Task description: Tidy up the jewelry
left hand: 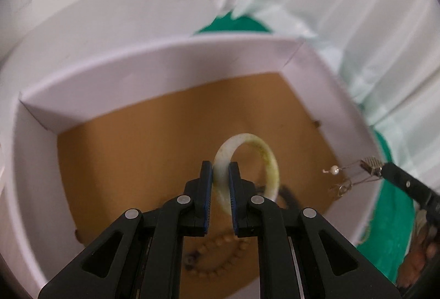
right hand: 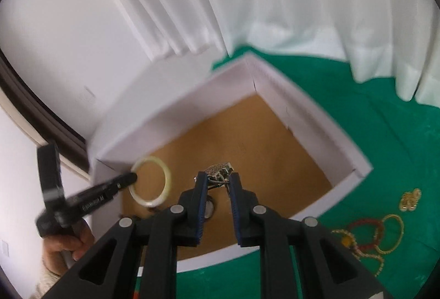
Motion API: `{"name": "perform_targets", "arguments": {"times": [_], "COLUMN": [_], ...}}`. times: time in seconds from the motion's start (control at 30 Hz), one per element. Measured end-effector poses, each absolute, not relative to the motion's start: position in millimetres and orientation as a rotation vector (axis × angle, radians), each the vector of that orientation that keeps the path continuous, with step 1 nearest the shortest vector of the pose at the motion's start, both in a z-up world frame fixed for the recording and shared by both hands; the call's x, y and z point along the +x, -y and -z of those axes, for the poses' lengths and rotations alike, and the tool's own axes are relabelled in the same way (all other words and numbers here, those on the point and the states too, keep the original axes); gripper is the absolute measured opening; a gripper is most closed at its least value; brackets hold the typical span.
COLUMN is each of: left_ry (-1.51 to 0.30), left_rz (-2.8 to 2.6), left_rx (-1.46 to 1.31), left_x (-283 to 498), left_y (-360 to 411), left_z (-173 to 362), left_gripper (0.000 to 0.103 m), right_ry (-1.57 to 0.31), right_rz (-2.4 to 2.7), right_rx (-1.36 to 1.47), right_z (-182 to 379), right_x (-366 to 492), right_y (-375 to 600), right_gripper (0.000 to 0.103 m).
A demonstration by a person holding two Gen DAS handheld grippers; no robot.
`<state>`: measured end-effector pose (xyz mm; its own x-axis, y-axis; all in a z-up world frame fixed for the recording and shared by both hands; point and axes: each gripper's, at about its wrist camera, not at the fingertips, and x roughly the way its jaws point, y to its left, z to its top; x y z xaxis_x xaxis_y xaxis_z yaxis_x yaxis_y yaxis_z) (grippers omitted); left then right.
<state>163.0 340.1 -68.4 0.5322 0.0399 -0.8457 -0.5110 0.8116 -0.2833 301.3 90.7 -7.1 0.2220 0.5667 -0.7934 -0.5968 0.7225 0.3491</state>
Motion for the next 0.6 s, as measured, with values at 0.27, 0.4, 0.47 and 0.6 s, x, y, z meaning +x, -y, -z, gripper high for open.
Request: {"name": "perform_targets", "arguments": {"times": [0.27, 0.4, 0.47, 0.6], "left_ry": [-0.954, -0.854, -0.812, -0.762], "left_rz": [-0.363, -0.331, -0.281, -0.158], "left_rx": [-0.539, -0.490, -0.472, -0.391], "left_x": [156, 132, 117, 89], "left_y": [-337, -312, -290, -227], "left_z": [64, 29, 11, -14], "left_gripper": [0.051, 0.058, 0.065, 0.071], "right_ry": [-1.076, -0.967, -0.930, -0.903], "right_rz": [-0.739, -0.700, -0.680, -0.678], "right_rx": [-0.009, -0.060, -0.093, -0.142], "right_z": [27, 2, 0, 21], "right_x": [302, 272, 247, 191], "right_y": [-75, -43, -23, 22], "right_gripper": [0.054, 0.057, 0.063, 0.063]}}
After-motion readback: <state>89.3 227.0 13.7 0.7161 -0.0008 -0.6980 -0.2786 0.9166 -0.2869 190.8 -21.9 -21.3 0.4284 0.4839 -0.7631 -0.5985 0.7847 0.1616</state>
